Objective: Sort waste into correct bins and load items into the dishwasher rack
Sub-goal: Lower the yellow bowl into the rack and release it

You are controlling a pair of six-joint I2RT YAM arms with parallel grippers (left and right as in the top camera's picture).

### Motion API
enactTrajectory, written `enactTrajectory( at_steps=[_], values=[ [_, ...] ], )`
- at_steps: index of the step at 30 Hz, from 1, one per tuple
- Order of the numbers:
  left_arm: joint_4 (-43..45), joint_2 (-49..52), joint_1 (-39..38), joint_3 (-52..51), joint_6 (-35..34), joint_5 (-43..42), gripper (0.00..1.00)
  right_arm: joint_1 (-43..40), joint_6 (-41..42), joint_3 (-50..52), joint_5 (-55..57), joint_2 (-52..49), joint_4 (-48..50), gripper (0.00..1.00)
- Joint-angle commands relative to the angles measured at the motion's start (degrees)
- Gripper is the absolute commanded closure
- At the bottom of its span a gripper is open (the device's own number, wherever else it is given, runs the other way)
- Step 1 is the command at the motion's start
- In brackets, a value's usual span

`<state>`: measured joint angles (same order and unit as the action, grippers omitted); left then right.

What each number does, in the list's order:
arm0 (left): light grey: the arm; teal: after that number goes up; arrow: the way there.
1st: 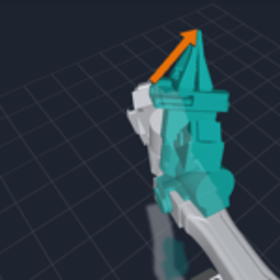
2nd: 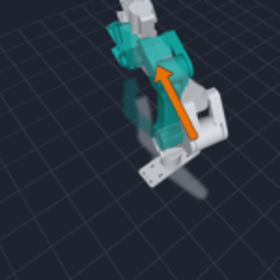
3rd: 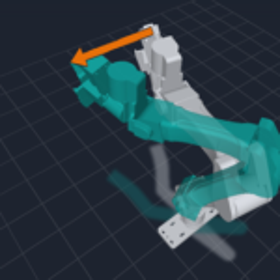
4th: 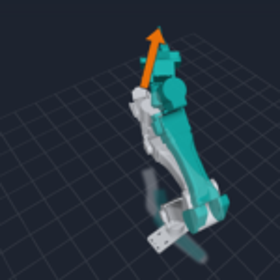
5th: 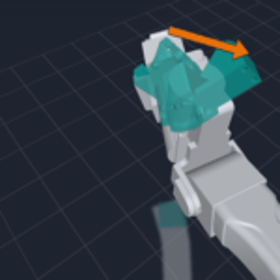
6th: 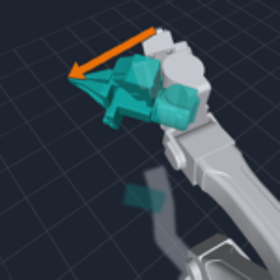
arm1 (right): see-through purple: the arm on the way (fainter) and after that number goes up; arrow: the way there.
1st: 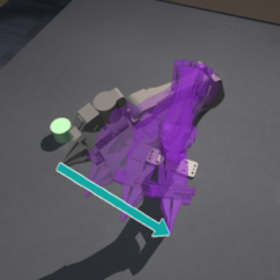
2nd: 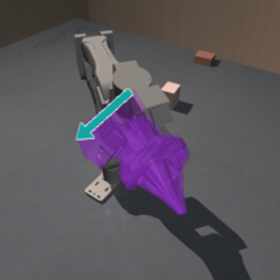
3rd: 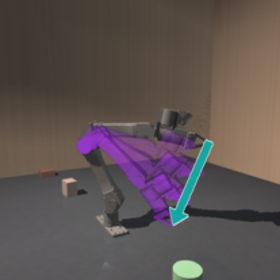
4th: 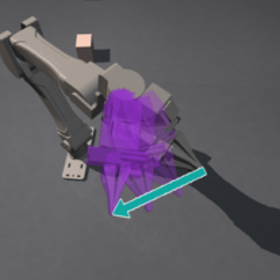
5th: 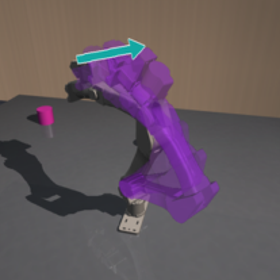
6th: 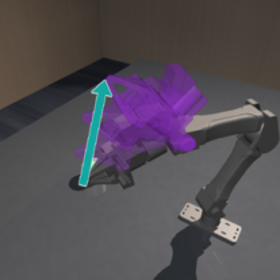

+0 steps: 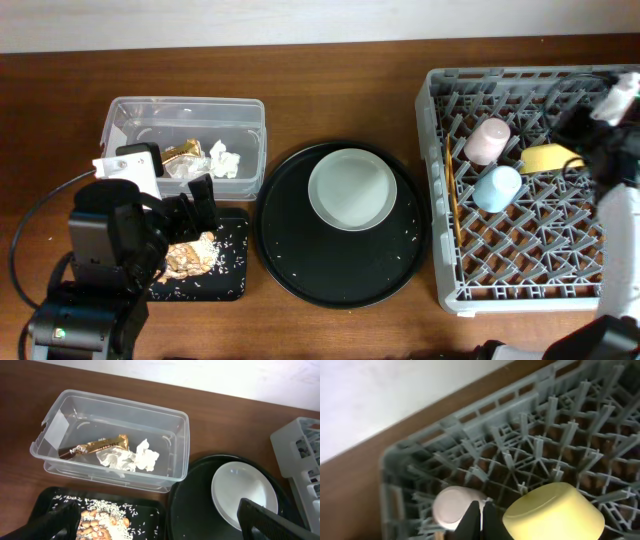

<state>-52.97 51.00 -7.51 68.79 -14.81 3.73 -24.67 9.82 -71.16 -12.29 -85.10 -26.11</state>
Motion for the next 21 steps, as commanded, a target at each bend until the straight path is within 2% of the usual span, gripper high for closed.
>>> enactTrajectory(
  at_steps=[1,6,10,15,21],
  values=[
    [0.11,-0.17,0.28,0.68,-0.59,0.81,0.01,1.9,-0.61,-0.22,10.38,-4.87,0.9,0.96],
    [0.11,-0.17,0.28,0.68,-0.59,0.81,0.01,1.77,-0.55,-0.22,10.43,-10.75,0.59,0.96],
    [0.11,-0.17,0.28,0.68,-0.59,0.81,0.01,1.77,1.4,-0.22,14.21,-11.23,-2.23,0.96],
    [0.11,-0.17,0.28,0.68,-0.59,0.81,0.0,1.77,3.63,-1.79,20.79,-9.64,-9.07,0.96],
    [0.11,-0.17,0.28,0.68,-0.59,0.81,0.01,1.66,4.17,-6.47,20.76,-9.33,-19.5,0.96]
  ],
)
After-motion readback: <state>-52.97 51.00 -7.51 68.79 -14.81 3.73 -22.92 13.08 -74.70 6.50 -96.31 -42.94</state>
